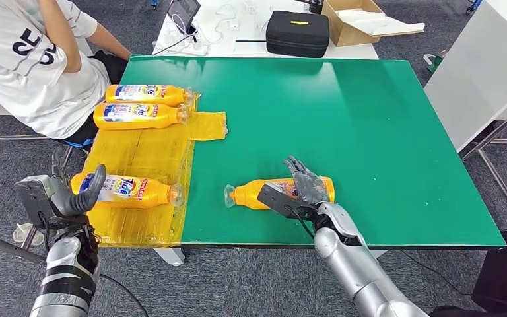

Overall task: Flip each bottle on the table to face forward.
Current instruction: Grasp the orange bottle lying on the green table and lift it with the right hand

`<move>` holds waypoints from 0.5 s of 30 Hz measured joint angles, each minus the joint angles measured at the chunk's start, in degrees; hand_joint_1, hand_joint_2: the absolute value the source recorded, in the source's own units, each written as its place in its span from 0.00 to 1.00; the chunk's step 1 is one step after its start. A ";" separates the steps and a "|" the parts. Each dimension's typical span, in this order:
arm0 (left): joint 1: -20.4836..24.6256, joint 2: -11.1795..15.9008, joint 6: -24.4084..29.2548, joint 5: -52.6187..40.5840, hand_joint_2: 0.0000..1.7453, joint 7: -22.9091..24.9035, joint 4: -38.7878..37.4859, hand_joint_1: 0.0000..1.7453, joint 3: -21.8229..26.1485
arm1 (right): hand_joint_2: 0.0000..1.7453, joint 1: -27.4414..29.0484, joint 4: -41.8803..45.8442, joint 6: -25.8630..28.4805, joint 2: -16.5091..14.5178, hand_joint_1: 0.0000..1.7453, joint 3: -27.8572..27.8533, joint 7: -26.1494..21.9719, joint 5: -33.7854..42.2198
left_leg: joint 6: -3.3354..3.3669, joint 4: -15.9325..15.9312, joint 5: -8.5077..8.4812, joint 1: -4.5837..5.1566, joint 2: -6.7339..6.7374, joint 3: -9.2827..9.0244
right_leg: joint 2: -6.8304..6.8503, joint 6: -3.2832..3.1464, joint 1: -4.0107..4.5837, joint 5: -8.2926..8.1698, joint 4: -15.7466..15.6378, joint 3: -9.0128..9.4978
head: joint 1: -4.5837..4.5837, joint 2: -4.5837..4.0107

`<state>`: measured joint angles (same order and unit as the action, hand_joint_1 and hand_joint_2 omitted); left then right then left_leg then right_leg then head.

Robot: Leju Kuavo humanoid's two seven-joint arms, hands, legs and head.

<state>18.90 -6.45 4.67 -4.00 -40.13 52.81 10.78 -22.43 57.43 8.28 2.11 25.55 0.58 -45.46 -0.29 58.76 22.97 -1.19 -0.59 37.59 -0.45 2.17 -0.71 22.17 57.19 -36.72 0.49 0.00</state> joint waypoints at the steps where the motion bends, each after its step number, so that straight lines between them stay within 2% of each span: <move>1: -0.10 -0.17 0.55 -0.50 1.00 0.00 0.37 0.00 0.26 | 1.00 0.01 -0.13 -0.14 0.31 0.00 -0.10 0.02 0.01 | 0.00 0.00 0.00 0.00 0.00 0.00 | 0.00 0.00 0.00 0.00 0.00 0.00 | 0.00 0.00; 9: -0.21 -1.05 1.99 -2.15 1.00 0.00 1.30 0.00 0.88 | 1.00 -0.36 -1.51 -2.73 1.75 0.00 -0.47 -0.01 0.13 | 0.00 0.00 0.00 0.01 0.00 0.00 | 0.00 0.00 -0.01 0.00 0.00 0.00 | 0.01 0.00; 15: -0.05 -1.49 1.84 -2.30 1.00 0.00 1.04 0.00 0.92 | 1.00 -3.18 -4.96 -6.42 2.29 0.00 -0.31 0.40 0.10 | 0.01 0.00 -0.01 0.01 0.01 -0.03 | -0.01 0.00 -0.01 -0.01 0.00 0.02 | 0.01 0.00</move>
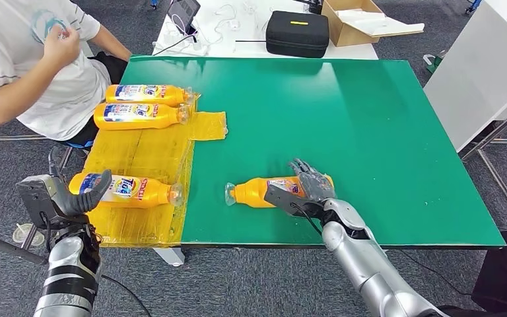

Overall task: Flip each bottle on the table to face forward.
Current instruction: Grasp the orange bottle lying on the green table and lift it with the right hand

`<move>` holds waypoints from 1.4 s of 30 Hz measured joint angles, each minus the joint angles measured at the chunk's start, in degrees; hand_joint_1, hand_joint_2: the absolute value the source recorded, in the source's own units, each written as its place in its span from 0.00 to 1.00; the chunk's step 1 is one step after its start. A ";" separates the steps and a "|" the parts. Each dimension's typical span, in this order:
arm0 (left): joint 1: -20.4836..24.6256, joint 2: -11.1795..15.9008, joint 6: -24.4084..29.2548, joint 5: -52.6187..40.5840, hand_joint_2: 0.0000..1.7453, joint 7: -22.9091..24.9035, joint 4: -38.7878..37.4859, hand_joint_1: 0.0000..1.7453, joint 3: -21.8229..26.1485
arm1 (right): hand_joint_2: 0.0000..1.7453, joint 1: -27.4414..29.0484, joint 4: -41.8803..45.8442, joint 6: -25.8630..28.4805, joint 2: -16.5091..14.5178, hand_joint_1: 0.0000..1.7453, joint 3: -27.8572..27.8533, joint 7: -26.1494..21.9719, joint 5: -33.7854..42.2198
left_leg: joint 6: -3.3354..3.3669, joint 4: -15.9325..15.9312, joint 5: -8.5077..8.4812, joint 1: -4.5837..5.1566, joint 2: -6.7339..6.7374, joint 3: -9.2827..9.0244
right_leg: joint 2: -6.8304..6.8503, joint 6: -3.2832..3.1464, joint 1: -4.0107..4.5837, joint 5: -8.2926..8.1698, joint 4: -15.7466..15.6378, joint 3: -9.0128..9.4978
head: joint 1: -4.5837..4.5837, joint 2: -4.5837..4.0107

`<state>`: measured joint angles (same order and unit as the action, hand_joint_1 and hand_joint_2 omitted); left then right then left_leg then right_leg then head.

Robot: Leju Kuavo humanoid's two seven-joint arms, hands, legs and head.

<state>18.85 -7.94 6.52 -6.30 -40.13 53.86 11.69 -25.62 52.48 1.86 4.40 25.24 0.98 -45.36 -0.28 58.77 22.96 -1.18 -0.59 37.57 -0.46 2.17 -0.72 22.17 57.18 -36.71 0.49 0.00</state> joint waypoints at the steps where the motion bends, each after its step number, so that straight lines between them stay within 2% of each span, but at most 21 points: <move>1: 0.04 -0.05 -0.02 0.01 1.00 0.00 -0.10 0.00 0.00 | 1.00 -0.49 -0.58 -0.43 0.07 0.00 0.09 0.03 -0.01 | 0.00 0.00 0.00 0.00 0.00 -0.01 | 0.00 0.00 0.00 0.00 0.00 0.01 | 0.00 0.01; 8: 0.94 -0.21 -0.42 0.38 1.00 0.00 -1.86 0.00 0.00 | 1.00 -6.43 -6.64 -8.23 1.02 0.01 2.06 -0.65 0.20 | 0.03 0.00 -0.03 0.01 0.04 -0.16 | -0.02 0.02 -0.01 -0.03 -0.02 0.15 | -0.01 0.00; 9: 1.12 -0.25 -0.44 0.42 1.00 0.00 -2.22 0.00 0.00 | 1.00 -7.34 -7.63 -9.24 1.16 0.20 2.42 -0.88 0.30 | 0.05 0.00 -0.04 0.01 0.03 -0.17 | -0.02 0.04 -0.02 -0.04 -0.02 0.16 | -0.01 0.00; 12: 1.68 -0.38 -0.55 0.70 1.00 0.00 -3.31 0.00 0.00 | 1.00 -9.93 -10.59 -11.80 1.34 0.93 3.59 -1.43 0.49 | 0.10 0.00 -0.09 0.02 0.03 -0.18 | -0.02 0.08 -0.02 -0.08 -0.02 0.19 | 0.01 0.01; 13: 1.92 -0.44 -0.63 0.84 1.00 0.00 -3.75 0.00 0.00 | 1.00 -10.85 -11.64 -12.76 1.38 0.99 4.06 -1.68 0.56 | 0.12 0.01 -0.11 0.02 0.03 -0.18 | -0.02 0.09 -0.02 -0.09 -0.02 0.19 | 0.01 0.01; 19: 3.05 -0.84 -1.20 1.88 1.00 0.00 -5.98 0.00 0.00 | 1.00 -15.14 -16.70 -16.78 1.96 1.00 6.56 -2.88 0.93 | 0.14 0.01 -0.14 0.02 0.02 -0.19 | -0.01 0.11 -0.02 -0.11 -0.02 0.22 | 0.01 0.00; 33: 3.47 -1.46 -1.97 2.82 1.00 0.00 -7.85 0.00 0.00 | 1.00 -17.34 -19.78 -16.33 2.32 1.00 9.17 -3.79 2.31 | 0.14 0.01 -0.13 0.02 0.02 -0.19 | -0.01 0.11 -0.02 -0.10 -0.02 0.21 | 0.01 0.00; 36: 3.46 -1.78 -2.57 2.93 1.00 0.00 -8.20 0.00 0.00 | 1.00 -16.04 -19.28 -10.11 2.21 1.00 9.07 -4.96 5.52 | 0.14 0.01 -0.13 0.02 0.00 -0.17 | 0.00 0.12 -0.02 -0.10 -0.01 0.21 | 0.01 0.00; 39: 3.17 -2.16 -4.09 3.10 1.00 0.29 -8.46 0.00 -0.02 | 1.00 -11.19 -15.33 3.44 1.25 1.00 6.88 -7.44 9.63 | 0.14 0.01 -0.13 0.01 -0.05 -0.08 | 0.03 0.12 0.00 -0.10 -0.01 0.18 | 0.00 0.00; 42: 1.86 -2.90 -9.33 4.70 1.00 3.38 -7.86 0.00 -0.83 | 1.00 -3.97 -6.19 18.05 -1.37 1.00 2.32 -13.12 11.07 | 0.11 0.01 -0.09 -0.01 -0.02 -0.02 | 0.01 0.11 0.03 -0.08 0.00 0.08 | 0.04 0.00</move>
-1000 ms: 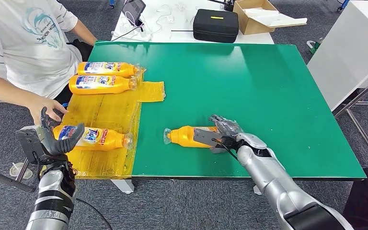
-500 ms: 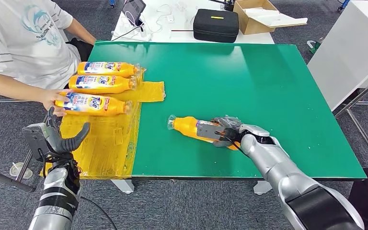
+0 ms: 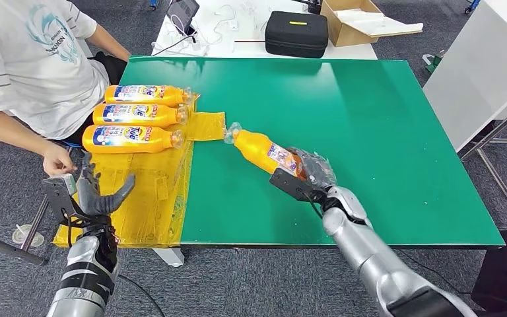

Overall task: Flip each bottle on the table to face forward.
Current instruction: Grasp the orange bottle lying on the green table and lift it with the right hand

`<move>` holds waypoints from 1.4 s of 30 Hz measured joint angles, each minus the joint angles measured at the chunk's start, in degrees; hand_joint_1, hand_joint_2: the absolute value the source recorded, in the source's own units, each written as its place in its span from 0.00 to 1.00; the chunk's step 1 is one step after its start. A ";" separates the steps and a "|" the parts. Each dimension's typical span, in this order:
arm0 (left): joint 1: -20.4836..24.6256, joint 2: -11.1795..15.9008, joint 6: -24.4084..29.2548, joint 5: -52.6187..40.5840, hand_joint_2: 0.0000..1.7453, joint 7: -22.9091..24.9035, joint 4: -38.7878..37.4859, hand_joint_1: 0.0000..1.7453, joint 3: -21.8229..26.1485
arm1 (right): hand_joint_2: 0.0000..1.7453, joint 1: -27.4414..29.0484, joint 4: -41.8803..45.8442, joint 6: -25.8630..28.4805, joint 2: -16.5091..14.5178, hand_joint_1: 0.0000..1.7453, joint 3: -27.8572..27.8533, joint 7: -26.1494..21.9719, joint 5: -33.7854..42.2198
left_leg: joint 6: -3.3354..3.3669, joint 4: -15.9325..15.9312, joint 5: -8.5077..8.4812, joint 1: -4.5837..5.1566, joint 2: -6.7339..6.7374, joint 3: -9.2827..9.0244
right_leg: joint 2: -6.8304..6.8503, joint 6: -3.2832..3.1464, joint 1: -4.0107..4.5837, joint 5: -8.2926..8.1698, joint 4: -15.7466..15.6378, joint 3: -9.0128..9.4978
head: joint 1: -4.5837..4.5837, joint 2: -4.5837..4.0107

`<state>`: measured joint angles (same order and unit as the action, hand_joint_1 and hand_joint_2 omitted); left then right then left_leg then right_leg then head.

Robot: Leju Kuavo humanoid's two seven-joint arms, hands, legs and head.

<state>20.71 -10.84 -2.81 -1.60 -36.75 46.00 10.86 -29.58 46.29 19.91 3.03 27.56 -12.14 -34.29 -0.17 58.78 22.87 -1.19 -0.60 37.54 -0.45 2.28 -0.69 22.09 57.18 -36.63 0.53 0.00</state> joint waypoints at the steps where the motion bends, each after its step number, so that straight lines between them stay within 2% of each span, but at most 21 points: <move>1: -0.70 -0.37 -2.61 0.98 1.00 1.60 0.63 0.00 -0.71 | 1.00 2.38 3.38 4.08 -1.08 1.00 -1.67 -2.28 0.24 | -0.02 0.00 0.02 -0.01 -0.01 0.03 | 0.01 -0.01 0.01 0.02 0.00 -0.05 | 0.01 0.01; 4: -3.30 -1.39 -9.88 4.77 1.00 5.85 3.53 0.00 -3.99 | 1.00 8.93 12.70 12.08 -4.09 1.00 -6.68 -8.58 1.11 | -0.07 -0.01 0.07 -0.03 -0.13 0.18 | 0.08 -0.07 0.03 0.11 0.00 -0.16 | 0.00 0.00; 8: -6.02 -1.83 -16.51 11.12 1.00 9.57 7.56 0.00 -9.84 | 1.00 15.15 20.62 16.20 -6.80 1.00 -12.15 -15.66 2.55 | -0.08 -0.01 0.15 0.00 -0.20 0.34 | 0.11 -0.10 -0.02 0.14 0.00 -0.27 | -0.03 0.00; 13: -7.10 -1.85 -17.74 13.04 1.00 10.47 10.18 0.00 -13.55 | 1.00 18.47 24.73 16.56 -8.50 1.00 -15.09 -17.20 2.91 | -0.06 -0.01 0.16 0.03 -0.16 0.31 | 0.09 -0.10 -0.06 0.11 -0.01 -0.30 | -0.03 0.00; 20: -7.80 -1.70 -22.18 17.77 1.00 11.91 11.40 0.00 -16.41 | 1.00 19.48 25.95 16.02 -9.39 1.00 -16.34 -19.15 2.56 | -0.06 -0.01 0.11 0.00 -0.16 0.30 | 0.09 -0.10 -0.02 0.09 0.00 -0.30 | -0.02 0.00; 24: -8.57 -1.20 -25.80 22.06 1.00 12.41 12.42 0.00 -19.82 | 1.00 19.54 23.61 12.56 -10.38 1.00 -16.16 -21.33 2.43 | -0.07 -0.02 0.13 0.00 -0.17 0.33 | 0.09 -0.10 -0.02 0.10 0.00 -0.30 | -0.03 0.00; 28: -8.73 -0.63 -26.77 23.20 1.00 12.40 12.98 0.00 -23.06 | 1.00 19.24 18.40 9.87 -12.28 1.00 -14.50 -22.99 1.65 | -0.07 -0.02 0.13 -0.01 -0.17 0.35 | 0.09 -0.10 -0.01 0.10 0.00 -0.31 | -0.03 0.01; 34: -8.44 -0.01 -28.64 24.68 1.00 12.45 12.63 0.00 -27.49 | 1.00 16.95 7.52 9.57 -16.51 1.00 -8.59 -23.96 -0.42 | -0.09 -0.03 0.12 -0.03 -0.04 0.33 | 0.08 -0.12 0.04 0.11 0.00 -0.33 | -0.02 0.01; 42: -7.62 0.67 -28.48 25.12 1.00 12.60 11.20 0.00 -29.64 | 1.00 14.02 -1.32 9.08 -20.30 1.00 -3.21 -23.12 -0.49 | -0.09 -0.02 0.11 -0.02 -0.02 0.34 | 0.08 -0.12 0.02 0.11 0.00 -0.34 | -0.03 0.00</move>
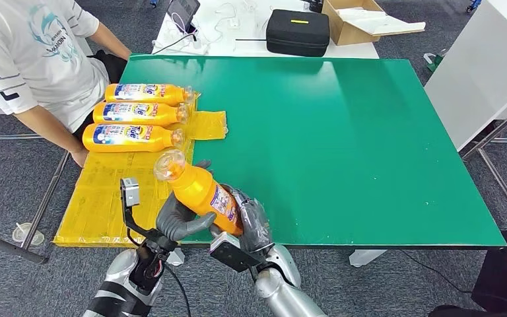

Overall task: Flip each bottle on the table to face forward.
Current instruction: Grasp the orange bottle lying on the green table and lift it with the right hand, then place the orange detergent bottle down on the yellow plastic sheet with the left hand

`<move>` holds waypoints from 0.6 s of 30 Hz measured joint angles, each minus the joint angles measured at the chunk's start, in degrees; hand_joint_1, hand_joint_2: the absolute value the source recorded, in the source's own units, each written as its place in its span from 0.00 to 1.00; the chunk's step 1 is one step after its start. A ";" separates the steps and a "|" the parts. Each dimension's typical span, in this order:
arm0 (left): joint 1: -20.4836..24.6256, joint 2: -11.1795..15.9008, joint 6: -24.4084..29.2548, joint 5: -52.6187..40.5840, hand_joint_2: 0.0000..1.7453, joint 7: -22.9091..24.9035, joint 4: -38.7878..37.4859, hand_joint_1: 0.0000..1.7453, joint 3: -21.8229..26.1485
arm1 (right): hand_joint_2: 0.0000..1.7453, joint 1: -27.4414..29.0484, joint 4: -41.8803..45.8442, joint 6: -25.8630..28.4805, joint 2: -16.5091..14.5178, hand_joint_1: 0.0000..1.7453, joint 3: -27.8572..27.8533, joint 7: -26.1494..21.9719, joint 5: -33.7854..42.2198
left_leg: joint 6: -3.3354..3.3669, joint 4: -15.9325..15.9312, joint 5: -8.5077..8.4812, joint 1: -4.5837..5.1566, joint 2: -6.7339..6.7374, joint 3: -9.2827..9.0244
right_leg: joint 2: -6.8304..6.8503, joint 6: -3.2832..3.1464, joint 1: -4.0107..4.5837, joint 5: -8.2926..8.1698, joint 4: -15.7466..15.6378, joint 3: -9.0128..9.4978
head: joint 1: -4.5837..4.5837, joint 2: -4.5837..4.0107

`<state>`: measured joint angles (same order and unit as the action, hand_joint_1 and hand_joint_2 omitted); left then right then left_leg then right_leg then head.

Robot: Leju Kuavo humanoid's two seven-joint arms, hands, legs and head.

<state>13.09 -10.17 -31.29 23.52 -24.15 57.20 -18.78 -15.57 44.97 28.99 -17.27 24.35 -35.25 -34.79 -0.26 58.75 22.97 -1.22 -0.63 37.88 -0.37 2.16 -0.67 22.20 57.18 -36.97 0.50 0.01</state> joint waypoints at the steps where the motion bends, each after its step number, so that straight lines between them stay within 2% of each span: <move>1: 0.04 0.08 0.21 -0.02 1.00 0.00 -0.15 0.00 -0.17 | 1.00 -0.29 -0.67 -0.12 -0.32 1.00 0.40 0.28 -0.02 | 0.00 0.00 0.00 0.00 0.00 0.00 | 0.00 0.00 0.00 0.00 0.00 0.00 | 0.00 0.00; 18: 0.64 0.80 1.85 -0.11 1.00 -0.14 -2.59 0.00 -0.37 | 1.00 -2.68 -6.20 -0.44 -1.76 1.00 4.00 3.02 0.52 | 0.00 0.00 0.00 0.00 0.04 -0.01 | 0.00 0.00 0.00 0.00 0.00 -0.02 | -0.01 -0.01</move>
<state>13.73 -9.37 -29.45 23.40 -24.29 54.60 -19.15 -18.25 38.77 28.55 -19.03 28.35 -32.23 -34.26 -0.26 58.75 22.98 -1.22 -0.59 37.87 -0.37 2.16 -0.67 22.19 57.18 -36.99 0.50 0.00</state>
